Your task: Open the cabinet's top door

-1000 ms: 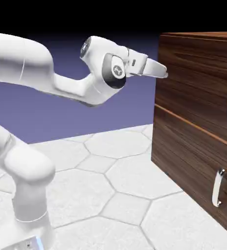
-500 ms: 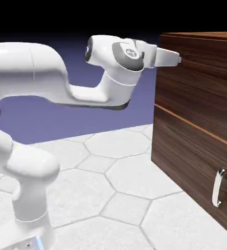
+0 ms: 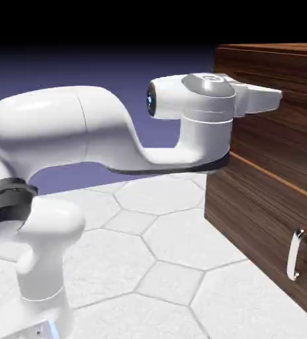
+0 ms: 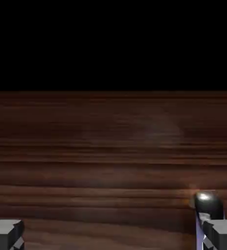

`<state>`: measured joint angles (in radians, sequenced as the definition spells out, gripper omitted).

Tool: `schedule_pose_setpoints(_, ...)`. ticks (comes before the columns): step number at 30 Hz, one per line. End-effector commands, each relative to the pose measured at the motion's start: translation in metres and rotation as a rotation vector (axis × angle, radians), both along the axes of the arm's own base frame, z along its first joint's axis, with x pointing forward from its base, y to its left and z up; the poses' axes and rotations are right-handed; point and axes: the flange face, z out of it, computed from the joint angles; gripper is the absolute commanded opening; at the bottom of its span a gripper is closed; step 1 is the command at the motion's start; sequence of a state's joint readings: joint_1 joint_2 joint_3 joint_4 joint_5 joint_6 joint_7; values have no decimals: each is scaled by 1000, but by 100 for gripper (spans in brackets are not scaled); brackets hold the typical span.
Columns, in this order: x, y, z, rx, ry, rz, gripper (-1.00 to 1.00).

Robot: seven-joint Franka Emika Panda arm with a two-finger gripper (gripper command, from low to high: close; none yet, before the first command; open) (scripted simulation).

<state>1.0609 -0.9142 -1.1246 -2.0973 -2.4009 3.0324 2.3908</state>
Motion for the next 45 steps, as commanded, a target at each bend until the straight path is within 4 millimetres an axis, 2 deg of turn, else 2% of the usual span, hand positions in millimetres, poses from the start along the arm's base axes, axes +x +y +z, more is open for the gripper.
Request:
schedule_pose_setpoints(1,4,-5,-6,2,-3,-2,100)
schedule_pose_setpoints(11,53,-56,-78,2,-8,-21,100)
schedule_pose_setpoints(13,55,-58,-81,1,-7,-22,100)
schedule_pose_setpoints(18,104,-56,-81,1,-7,-22,100)
schedule_pose_setpoints(19,105,-56,-81,1,-7,-22,100)
schedule_pose_setpoints(20,105,-56,-81,1,-7,-22,-100)
schedule_pose_setpoints(21,105,-56,-81,1,-7,-22,-100)
schedule_pose_setpoints(32,28,-31,-81,0,-7,-173,-100)
schedule_pose_setpoints(45,-55,13,-81,-1,-7,-348,-100)
